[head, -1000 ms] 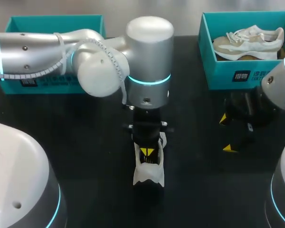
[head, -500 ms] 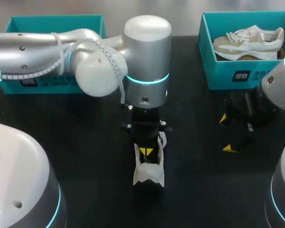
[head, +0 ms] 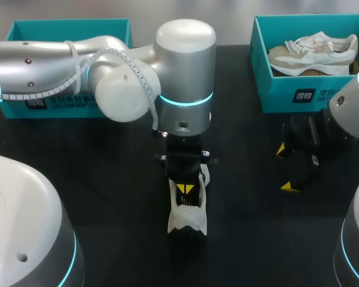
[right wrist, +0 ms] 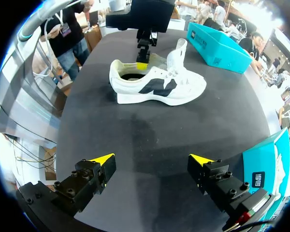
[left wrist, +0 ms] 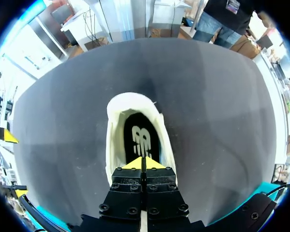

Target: Take the shoe out of the shoebox, open the shoe tongue, remove and reinsert the insole, then place the shoe into the shoebox

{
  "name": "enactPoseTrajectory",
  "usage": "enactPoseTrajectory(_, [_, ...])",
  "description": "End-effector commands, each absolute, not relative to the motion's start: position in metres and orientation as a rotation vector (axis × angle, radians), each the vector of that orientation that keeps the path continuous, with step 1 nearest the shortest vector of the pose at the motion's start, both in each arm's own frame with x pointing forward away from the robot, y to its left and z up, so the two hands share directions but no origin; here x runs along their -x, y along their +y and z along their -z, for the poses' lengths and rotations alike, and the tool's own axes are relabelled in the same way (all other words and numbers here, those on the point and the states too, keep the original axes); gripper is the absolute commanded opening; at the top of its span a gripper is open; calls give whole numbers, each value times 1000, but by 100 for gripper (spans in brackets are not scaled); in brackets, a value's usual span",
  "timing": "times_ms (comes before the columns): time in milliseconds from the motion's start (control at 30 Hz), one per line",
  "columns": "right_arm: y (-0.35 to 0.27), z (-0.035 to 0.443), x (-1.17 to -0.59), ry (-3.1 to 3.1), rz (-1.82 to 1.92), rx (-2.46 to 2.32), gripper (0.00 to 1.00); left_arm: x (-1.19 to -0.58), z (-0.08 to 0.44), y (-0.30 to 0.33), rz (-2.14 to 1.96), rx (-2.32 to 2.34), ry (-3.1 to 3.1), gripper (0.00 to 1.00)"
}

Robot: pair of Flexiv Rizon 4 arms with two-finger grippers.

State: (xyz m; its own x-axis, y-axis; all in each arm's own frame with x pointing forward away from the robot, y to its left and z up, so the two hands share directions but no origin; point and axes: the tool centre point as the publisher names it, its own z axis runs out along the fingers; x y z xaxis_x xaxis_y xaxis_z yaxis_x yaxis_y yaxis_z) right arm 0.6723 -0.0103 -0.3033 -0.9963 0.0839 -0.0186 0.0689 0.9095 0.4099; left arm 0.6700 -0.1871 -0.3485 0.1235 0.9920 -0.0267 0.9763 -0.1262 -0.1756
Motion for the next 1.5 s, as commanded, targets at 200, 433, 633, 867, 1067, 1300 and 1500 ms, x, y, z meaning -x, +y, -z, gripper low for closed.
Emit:
enactPoseTrajectory(200, [-10,304,-671,3033,-646,-123,100,-690,378,-201,-150,2248,-1986,0])
enactPoseTrajectory(433, [-10,304,-671,3033,-646,-123,100,-697,399,-200,-69,2219,-1963,0])
enactPoseTrajectory(633, [-10,304,-671,3033,-646,-123,100,-689,400,-189,-8,2220,-1939,0])
enactPoseTrajectory(867, [-10,304,-671,3033,-646,-123,100,-687,381,-180,5,2247,-1978,0])
enactPoseTrajectory(1067, [-10,304,-671,3033,-646,-123,100,-679,373,-166,9,2246,-1990,0])
enactPoseTrajectory(1300, [-10,304,-671,3033,-646,-123,100,-676,403,-165,47,2208,-1965,0])
enactPoseTrajectory(1500, [-10,304,-671,3033,-646,-123,100,-675,419,-169,6,2214,-2015,0])
